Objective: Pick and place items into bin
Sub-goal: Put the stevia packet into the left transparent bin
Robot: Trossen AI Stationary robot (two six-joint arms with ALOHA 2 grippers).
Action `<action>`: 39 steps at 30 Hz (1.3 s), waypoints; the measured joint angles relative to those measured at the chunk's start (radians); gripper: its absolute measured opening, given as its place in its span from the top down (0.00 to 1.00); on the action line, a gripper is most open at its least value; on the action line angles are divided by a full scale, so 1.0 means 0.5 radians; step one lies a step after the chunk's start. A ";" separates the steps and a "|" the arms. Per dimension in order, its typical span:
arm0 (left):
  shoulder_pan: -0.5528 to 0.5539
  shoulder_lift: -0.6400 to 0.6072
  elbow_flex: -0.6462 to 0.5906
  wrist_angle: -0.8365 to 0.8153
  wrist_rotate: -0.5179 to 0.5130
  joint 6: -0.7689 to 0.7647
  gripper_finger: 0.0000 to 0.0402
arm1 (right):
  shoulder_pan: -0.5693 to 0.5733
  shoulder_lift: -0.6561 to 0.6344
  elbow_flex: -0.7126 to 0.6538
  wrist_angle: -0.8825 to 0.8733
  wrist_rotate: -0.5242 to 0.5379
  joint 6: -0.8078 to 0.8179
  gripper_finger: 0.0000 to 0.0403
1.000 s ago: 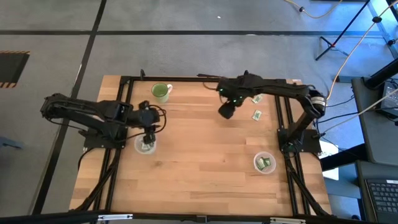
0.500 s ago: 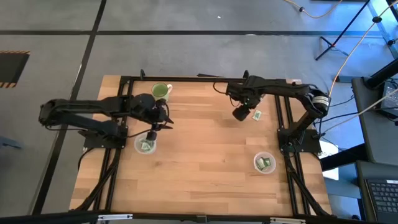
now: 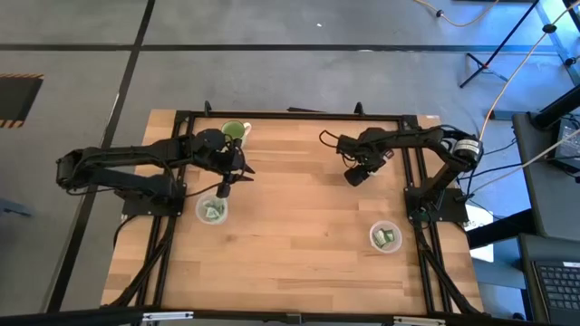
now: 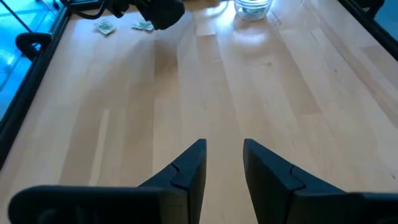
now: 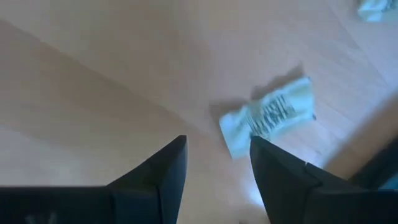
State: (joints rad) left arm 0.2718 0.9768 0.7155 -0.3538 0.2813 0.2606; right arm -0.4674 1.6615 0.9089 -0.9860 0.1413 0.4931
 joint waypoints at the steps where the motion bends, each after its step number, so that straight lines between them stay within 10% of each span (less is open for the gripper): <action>1: 0.002 0.000 0.000 -0.001 0.000 -0.001 0.75 | -0.009 0.001 -0.015 0.029 -0.001 0.003 0.56; 39: 0.001 0.000 0.002 -0.027 -0.039 -0.031 0.75 | -0.169 -0.005 -0.236 0.248 0.007 0.189 0.92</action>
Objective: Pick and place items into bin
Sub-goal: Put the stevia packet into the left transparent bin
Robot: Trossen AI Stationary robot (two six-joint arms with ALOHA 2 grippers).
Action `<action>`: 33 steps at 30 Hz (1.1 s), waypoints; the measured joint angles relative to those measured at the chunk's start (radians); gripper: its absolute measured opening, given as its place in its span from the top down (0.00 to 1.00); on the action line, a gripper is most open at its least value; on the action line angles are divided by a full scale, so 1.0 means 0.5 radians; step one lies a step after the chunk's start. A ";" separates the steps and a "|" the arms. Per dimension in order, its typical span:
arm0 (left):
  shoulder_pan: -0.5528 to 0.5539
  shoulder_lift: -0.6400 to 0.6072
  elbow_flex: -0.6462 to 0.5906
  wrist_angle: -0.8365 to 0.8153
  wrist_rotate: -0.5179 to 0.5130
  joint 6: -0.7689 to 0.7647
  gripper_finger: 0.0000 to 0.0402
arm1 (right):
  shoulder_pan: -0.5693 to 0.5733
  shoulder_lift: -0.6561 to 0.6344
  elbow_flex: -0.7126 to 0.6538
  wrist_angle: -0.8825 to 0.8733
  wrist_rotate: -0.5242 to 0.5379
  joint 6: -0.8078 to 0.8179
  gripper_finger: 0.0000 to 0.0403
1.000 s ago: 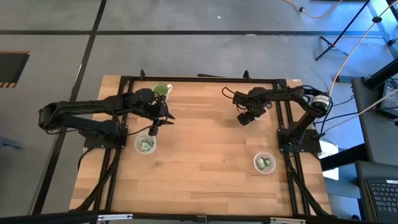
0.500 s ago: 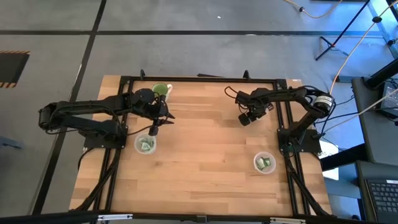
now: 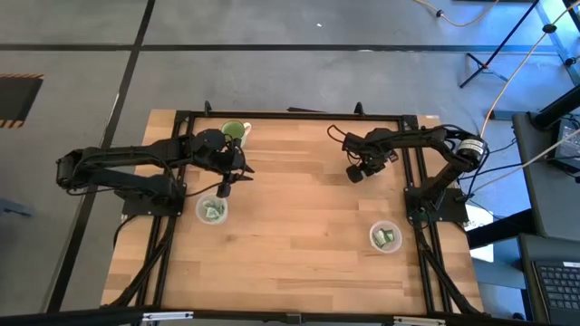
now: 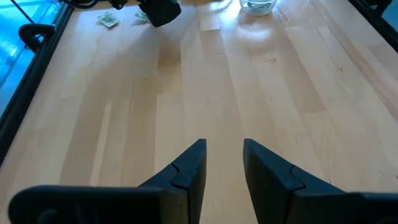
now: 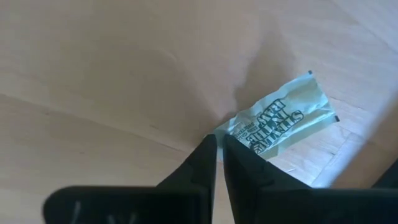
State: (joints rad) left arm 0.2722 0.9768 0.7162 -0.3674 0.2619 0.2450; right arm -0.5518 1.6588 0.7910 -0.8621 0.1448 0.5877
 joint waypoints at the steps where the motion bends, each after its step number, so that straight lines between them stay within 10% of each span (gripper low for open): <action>1: 0.000 0.000 0.000 -0.005 0.000 0.000 0.75 | 0.000 0.000 0.000 0.000 0.000 0.006 0.92; 33: 0.000 0.000 0.000 -0.097 0.001 0.002 0.75 | 0.016 -0.002 -0.003 0.074 -0.227 -0.138 0.98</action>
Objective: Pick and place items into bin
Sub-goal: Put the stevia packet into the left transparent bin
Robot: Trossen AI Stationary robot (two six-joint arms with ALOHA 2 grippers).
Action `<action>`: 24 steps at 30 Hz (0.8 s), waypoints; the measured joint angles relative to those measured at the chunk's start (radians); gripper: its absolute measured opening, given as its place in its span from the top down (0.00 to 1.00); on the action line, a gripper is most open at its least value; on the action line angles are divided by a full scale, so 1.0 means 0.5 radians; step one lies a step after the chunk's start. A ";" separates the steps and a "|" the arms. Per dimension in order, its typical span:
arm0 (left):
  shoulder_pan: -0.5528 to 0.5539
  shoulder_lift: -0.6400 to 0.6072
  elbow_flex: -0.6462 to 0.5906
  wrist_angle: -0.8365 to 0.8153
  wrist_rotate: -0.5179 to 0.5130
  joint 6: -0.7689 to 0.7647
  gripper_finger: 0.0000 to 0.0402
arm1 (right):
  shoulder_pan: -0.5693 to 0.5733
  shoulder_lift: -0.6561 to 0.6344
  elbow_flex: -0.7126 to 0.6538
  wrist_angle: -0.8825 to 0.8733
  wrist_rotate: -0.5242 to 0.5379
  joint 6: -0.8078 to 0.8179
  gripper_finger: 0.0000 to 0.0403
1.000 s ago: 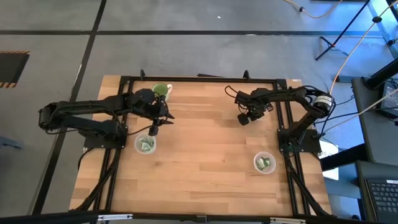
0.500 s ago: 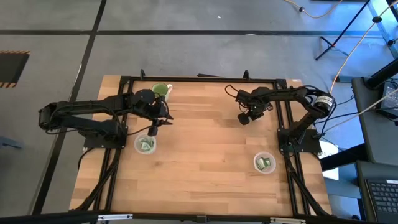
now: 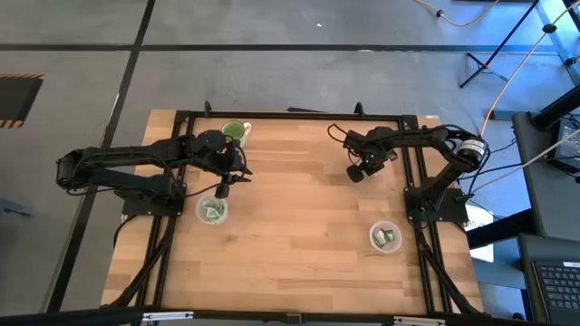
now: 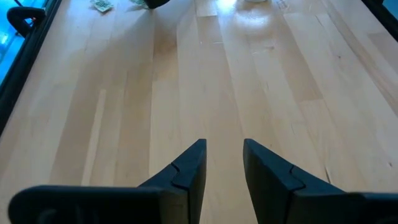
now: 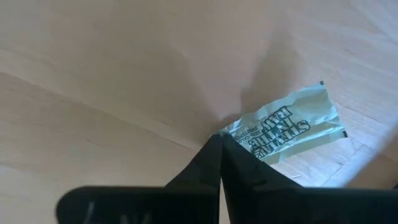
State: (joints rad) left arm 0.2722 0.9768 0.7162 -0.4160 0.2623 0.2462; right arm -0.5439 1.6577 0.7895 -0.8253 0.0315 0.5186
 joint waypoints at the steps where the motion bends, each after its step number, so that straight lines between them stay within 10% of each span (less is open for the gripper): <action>1: 0.000 0.000 0.000 0.000 0.000 -0.001 0.75 | 0.010 0.000 0.004 -0.001 0.001 0.000 0.98; 24: 0.000 0.000 0.001 0.001 0.000 0.000 0.75 | 0.655 0.027 0.097 0.666 -0.177 0.105 0.98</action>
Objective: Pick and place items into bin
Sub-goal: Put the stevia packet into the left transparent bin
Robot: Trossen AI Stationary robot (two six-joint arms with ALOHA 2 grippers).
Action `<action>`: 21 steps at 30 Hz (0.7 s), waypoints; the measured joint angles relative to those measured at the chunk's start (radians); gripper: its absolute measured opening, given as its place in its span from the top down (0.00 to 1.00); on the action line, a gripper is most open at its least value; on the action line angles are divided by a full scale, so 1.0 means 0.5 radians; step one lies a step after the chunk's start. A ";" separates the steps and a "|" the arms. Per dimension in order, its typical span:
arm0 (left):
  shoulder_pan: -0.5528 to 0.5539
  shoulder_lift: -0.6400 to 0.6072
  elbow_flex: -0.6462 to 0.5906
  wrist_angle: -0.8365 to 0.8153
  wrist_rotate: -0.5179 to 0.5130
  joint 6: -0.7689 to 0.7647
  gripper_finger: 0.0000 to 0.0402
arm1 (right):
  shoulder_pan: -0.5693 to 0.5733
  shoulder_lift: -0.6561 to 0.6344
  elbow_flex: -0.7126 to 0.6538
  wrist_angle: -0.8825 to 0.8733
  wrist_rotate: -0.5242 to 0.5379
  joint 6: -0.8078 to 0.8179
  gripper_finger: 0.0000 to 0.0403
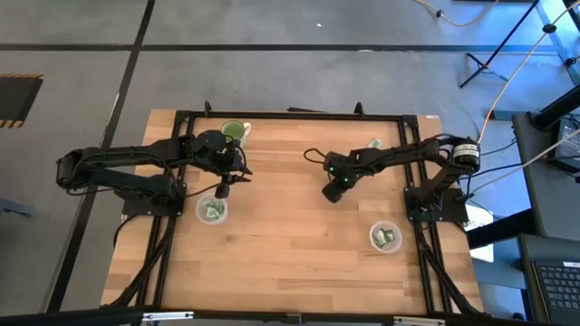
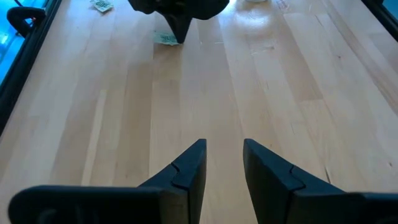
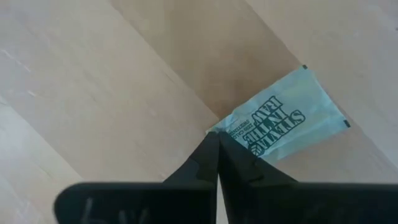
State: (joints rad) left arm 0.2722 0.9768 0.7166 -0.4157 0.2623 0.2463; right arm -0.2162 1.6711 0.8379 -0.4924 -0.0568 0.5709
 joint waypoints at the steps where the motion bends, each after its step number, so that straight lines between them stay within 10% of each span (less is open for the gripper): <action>1: 0.000 0.000 0.000 0.000 0.000 0.000 0.75 | 0.004 0.000 0.000 0.006 0.002 -0.001 0.98; 12: 0.000 0.000 0.000 0.000 0.000 -0.030 0.75 | 0.002 -0.002 0.000 0.015 0.009 -0.049 0.98; 21: -0.020 0.177 0.001 0.248 -0.054 0.090 0.75 | 0.009 -0.002 -0.001 0.097 -0.021 -0.717 0.98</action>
State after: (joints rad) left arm 0.2620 1.0653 0.7170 -0.2919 0.2352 0.2914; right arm -0.2119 1.6703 0.8374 -0.4437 -0.0673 0.2126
